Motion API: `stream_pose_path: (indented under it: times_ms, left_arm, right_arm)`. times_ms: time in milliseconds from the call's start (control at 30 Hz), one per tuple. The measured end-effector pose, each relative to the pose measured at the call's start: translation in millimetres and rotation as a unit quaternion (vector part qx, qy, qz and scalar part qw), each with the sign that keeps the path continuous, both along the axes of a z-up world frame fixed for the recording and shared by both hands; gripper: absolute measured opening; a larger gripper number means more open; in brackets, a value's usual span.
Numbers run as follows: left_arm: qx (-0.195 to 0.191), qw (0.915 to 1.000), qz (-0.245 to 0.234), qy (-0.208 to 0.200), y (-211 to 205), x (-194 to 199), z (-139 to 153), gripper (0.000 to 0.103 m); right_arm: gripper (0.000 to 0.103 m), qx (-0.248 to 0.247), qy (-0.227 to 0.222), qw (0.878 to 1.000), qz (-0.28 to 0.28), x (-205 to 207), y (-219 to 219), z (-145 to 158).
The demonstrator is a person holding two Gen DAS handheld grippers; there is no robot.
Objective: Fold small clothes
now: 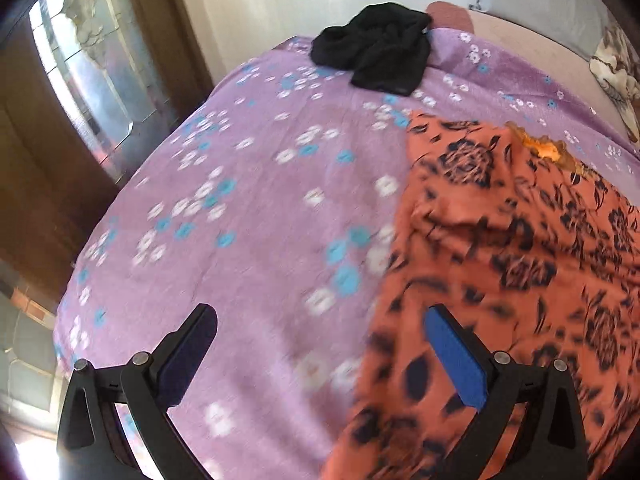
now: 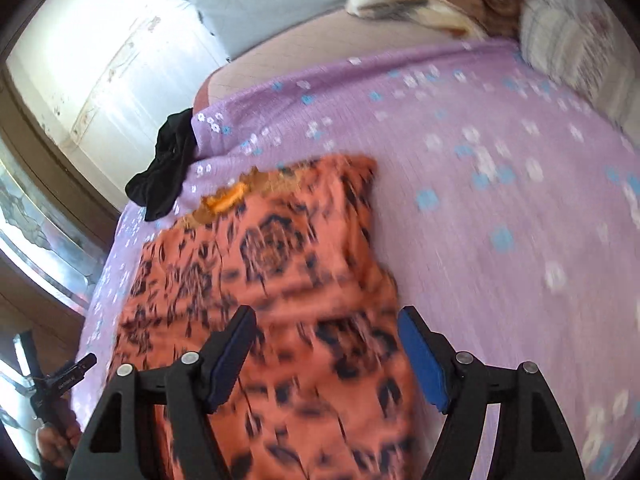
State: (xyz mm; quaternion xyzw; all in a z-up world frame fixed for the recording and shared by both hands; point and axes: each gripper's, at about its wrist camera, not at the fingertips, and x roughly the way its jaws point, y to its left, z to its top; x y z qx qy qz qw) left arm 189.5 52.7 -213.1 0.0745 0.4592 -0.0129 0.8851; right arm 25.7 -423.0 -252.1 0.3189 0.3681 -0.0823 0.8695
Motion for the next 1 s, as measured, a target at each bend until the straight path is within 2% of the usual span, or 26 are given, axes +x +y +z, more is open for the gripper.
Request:
stream_pose_path:
  times_ms: [133, 200, 267, 333, 400, 500, 567, 633, 700, 767, 800, 833, 933, 1000]
  left_arm:
    - [-0.026, 0.9994, -0.001, 0.022, 34, -28, 2, 0.103]
    - [-0.045, 0.9983, -0.01, 0.036, 41, -36, 2, 0.098]
    - [-0.059, 0.9964, -0.028, 0.055, 40, -40, -1, 0.082]
    - [-0.064, 0.9945, -0.044, 0.07, 35, -47, -6, 0.061]
    - [-0.075, 0.9915, -0.058, 0.09, 29, -50, -14, 0.052]
    - [-0.097, 0.9864, -0.072, 0.111, 24, -54, -21, 0.05]
    - [-0.112, 0.9805, -0.087, 0.136, 19, -55, -28, 0.052]
    - [-0.115, 0.9761, -0.084, 0.164, 15, -55, -38, 0.065]
    - [-0.114, 0.9735, -0.078, 0.182, 13, -56, -46, 0.065]
    - [-0.109, 0.9756, -0.087, 0.17, 11, -62, -46, 0.064]
    - [-0.111, 0.9749, -0.099, 0.166, 8, -66, -45, 0.046]
    - [-0.11, 0.9742, -0.109, 0.164, 5, -70, -45, 0.023]
    - [-0.095, 0.9771, -0.122, 0.146, -1, -81, -43, 0.011]
    - [-0.087, 0.9785, -0.128, 0.136, -4, -87, -41, 0.011]
  right_arm:
    - [0.077, 0.078, 0.002, 0.996, -0.03, -67, -5, -23]
    - [0.077, 0.102, 0.01, 0.994, -0.034, -88, -4, -29]
    - [0.077, 0.124, 0.016, 0.992, -0.026, -102, -1, -31]
    - [0.077, 0.141, 0.016, 0.99, -0.016, -110, 2, -31]
    - [0.077, 0.148, 0.017, 0.989, -0.012, -113, 5, -32]
    - [0.076, 0.141, 0.028, 0.989, -0.019, -114, 7, -38]
    - [0.076, 0.161, 0.038, 0.986, -0.023, -114, 6, -49]
    - [0.075, 0.165, 0.035, 0.985, -0.029, -115, 10, -54]
    - [0.074, 0.155, 0.037, 0.987, -0.012, -112, 19, -51]
    - [0.059, 0.171, 0.039, 0.984, 0.016, -107, 31, -52]
    - [0.049, 0.168, 0.045, 0.984, 0.029, -106, 37, -52]
    - [0.046, 0.154, 0.049, 0.986, 0.036, -106, 43, -50]
    - [0.043, 0.132, 0.058, 0.988, 0.057, -108, 53, -44]
    - [0.042, 0.1, 0.089, 0.989, 0.067, -110, 56, -42]
